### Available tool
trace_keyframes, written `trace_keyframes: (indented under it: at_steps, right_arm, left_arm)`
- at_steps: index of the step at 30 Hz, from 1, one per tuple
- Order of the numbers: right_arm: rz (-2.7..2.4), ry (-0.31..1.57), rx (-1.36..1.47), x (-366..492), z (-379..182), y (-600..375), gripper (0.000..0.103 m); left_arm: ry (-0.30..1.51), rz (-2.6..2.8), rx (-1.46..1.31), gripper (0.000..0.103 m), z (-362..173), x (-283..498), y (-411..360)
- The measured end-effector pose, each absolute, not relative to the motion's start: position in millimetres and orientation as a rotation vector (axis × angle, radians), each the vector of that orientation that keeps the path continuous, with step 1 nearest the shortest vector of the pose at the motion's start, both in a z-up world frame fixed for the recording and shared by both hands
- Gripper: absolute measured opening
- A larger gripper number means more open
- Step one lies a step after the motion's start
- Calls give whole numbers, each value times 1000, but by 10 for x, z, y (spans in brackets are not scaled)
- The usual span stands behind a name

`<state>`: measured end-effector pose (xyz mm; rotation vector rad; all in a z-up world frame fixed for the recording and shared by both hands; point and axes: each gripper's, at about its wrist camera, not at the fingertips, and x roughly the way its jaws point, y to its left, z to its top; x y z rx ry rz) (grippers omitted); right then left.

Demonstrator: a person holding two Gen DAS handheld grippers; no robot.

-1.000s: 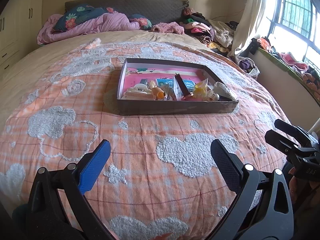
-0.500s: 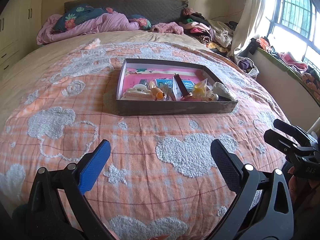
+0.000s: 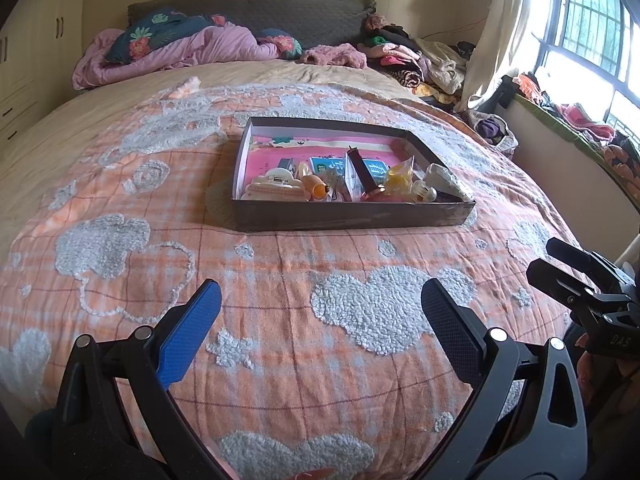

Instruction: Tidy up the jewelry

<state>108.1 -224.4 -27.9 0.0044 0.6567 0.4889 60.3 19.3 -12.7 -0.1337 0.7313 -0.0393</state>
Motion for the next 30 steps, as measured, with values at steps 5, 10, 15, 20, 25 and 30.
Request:
trace_keyframes:
  at_steps: [5, 10, 15, 20, 25, 30]
  right_arm:
    - [487, 657, 5, 1077, -279, -2244, 98]
    - [489, 658, 2, 1081, -281, -2241, 98]
    - [488, 657, 5, 1080, -278, -2245, 98]
    - [489, 658, 5, 1081, -277, -2244, 98]
    - [488, 658, 5, 1081, -277, -2241, 98]
    - [487, 659, 2, 1080, -276, -2240, 98]
  left_arm:
    - [732, -39, -133, 93, -125, 603, 188]
    - [732, -39, -133, 94, -125, 601, 187]
    - [731, -37, -132, 94, -123, 601, 187]
    - [734, -36, -131, 94, -132, 604, 184]
    - [737, -34, -128, 94, -142, 597, 184]
    - [739, -31, -124, 94, -150, 591, 195]
